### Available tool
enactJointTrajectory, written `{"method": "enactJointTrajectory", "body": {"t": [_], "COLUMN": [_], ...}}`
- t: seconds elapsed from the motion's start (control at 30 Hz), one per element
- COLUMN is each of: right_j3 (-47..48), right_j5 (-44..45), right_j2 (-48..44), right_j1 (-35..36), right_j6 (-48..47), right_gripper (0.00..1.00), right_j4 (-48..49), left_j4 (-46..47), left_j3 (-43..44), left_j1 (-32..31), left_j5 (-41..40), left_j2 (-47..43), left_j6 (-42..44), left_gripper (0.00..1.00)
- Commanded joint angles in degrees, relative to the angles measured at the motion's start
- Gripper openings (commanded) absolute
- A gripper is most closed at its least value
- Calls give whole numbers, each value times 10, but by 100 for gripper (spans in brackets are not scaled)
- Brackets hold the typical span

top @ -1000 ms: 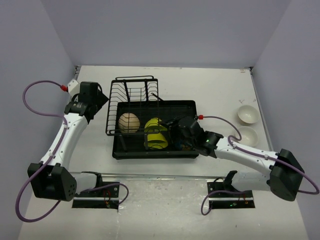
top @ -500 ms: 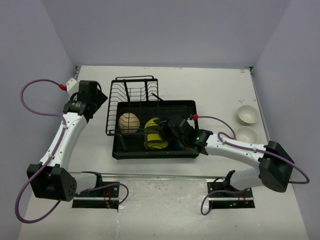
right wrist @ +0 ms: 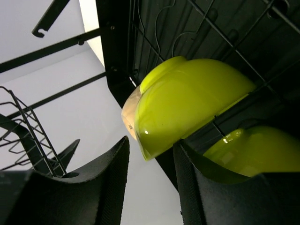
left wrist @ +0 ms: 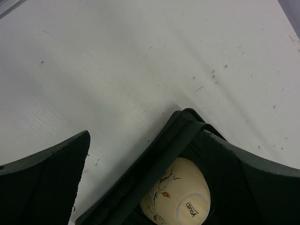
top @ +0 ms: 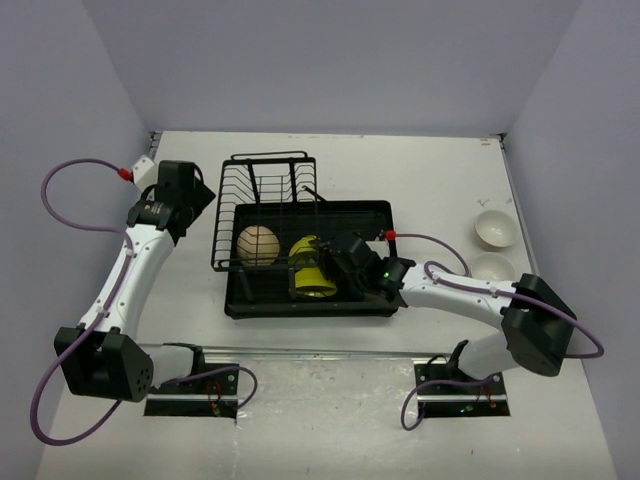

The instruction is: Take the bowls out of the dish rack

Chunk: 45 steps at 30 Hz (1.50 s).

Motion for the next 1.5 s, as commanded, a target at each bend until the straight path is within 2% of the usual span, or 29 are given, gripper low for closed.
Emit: {"method": "enactJointTrajectory", "body": {"t": [0.0, 0.17, 0.27, 0.3, 0.4, 0.97, 1.23, 1.3, 1.47], "right_j3": [20, 22, 20, 20, 19, 8, -27, -42, -85], "right_j5": [36, 40, 47, 48, 47, 82, 83, 83, 63], "right_j2": [25, 47, 46, 44, 37, -10, 6, 6, 18], "right_j1": [3, 3, 3, 3, 3, 0, -6, -6, -6], "right_j6": [92, 108, 119, 128, 135, 137, 155, 145, 163], "right_gripper": [43, 38, 26, 17, 0, 0, 0, 0, 0], "right_j4": [-2, 5, -6, -11, -28, 16, 123, 190, 271], "left_j4": [-1, -2, 0, 1, 1, 2, 5, 5, 2], "left_j3": [24, 23, 23, 23, 24, 15, 3, -1, 3], "left_j1": [4, 2, 1, -1, -2, -2, -2, -2, -2], "left_j5": [-3, -12, -8, -7, -8, -21, -22, -24, -34], "left_j2": [4, 1, 2, 2, 2, -4, -17, -22, -28], "left_j6": [-20, -16, -18, -19, -19, -18, -26, -26, -25], "left_gripper": [100, 100, 100, 100, 100, 100, 100, 100, 100]}}
